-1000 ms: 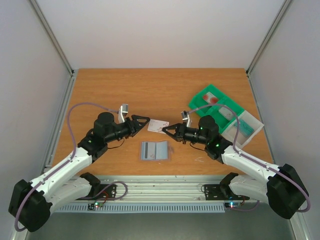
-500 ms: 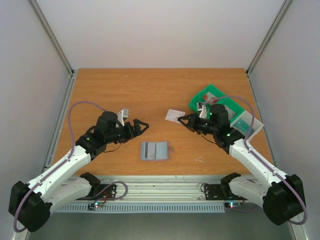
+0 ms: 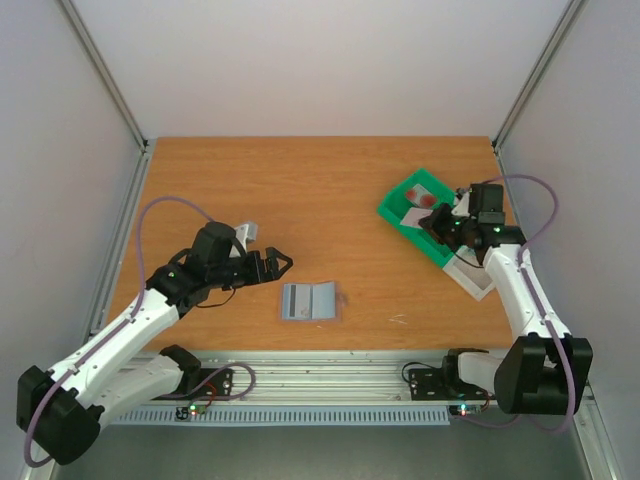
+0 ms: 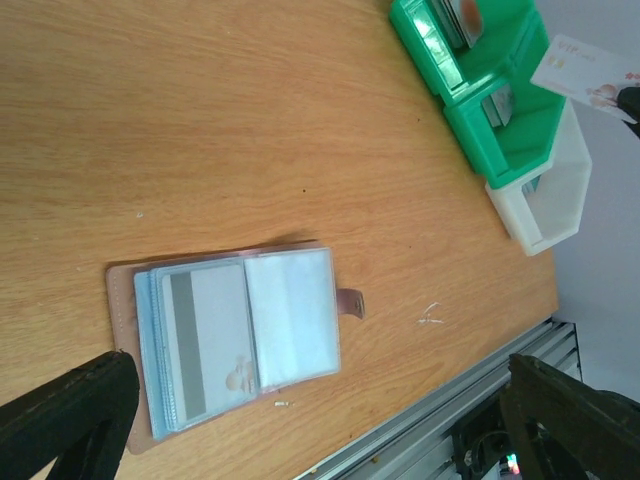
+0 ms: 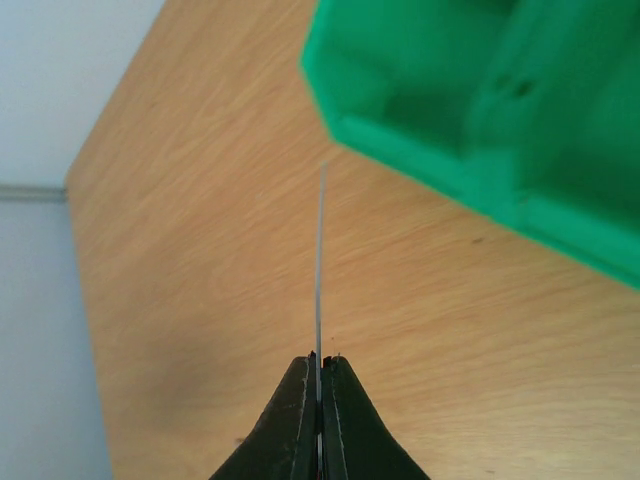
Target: Take the credit cards out of the card holder
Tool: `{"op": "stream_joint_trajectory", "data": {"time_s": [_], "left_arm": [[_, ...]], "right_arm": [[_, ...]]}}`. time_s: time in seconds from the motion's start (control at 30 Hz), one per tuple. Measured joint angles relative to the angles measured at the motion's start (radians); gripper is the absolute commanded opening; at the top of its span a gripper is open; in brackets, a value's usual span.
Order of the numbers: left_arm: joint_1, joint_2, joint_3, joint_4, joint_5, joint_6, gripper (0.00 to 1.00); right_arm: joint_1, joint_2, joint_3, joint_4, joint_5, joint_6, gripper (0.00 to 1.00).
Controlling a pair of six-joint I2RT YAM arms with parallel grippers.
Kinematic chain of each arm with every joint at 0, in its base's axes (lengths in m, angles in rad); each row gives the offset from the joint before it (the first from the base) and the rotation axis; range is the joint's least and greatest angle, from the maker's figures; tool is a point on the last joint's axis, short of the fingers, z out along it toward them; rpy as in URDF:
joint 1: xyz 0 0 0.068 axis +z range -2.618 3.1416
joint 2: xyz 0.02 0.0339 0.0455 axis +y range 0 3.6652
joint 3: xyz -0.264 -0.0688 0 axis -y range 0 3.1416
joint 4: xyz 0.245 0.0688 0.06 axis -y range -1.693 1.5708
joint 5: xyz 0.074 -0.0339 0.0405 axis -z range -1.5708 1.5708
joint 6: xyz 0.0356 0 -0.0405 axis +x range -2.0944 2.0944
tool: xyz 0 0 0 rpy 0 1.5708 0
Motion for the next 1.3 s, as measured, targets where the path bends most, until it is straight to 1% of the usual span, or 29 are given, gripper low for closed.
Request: {"op": "stream_joint_trajectory", "data": {"time_s": [0.13, 0.33, 0.5, 0.67, 0.9, 1.1, 1.3], "left_arm": [[0.000, 0.000, 0.000, -0.015, 0.001, 0.020, 0.99], [0.000, 0.000, 0.000, -0.027, 0.003, 0.036, 0.99], [0.000, 0.000, 0.001, -0.034, 0.008, 0.042, 0.99], [0.000, -0.002, 0.003, -0.042, 0.010, 0.044, 0.99], [0.000, -0.024, 0.003, -0.048, 0.010, 0.044, 0.99], [0.000, -0.025, 0.003, -0.047, 0.011, 0.042, 0.99], [0.000, -0.025, 0.002, -0.037, 0.019, 0.025, 0.99]], "right_arm": [[-0.103, 0.026, 0.062, -0.118, 0.062, -0.060, 0.01], [-0.175, 0.069, 0.133, -0.193, 0.156, -0.109, 0.01], [-0.195, 0.209, 0.185, -0.180, 0.214, -0.120, 0.01], [-0.204, 0.343, 0.214, -0.145, 0.232, -0.119, 0.01], [-0.219, 0.409, 0.231, -0.084, 0.213, -0.130, 0.01], [-0.237, 0.467, 0.277, -0.069, 0.192, -0.142, 0.01], [-0.255, 0.494, 0.280, -0.060, 0.169, -0.155, 0.01]]}}
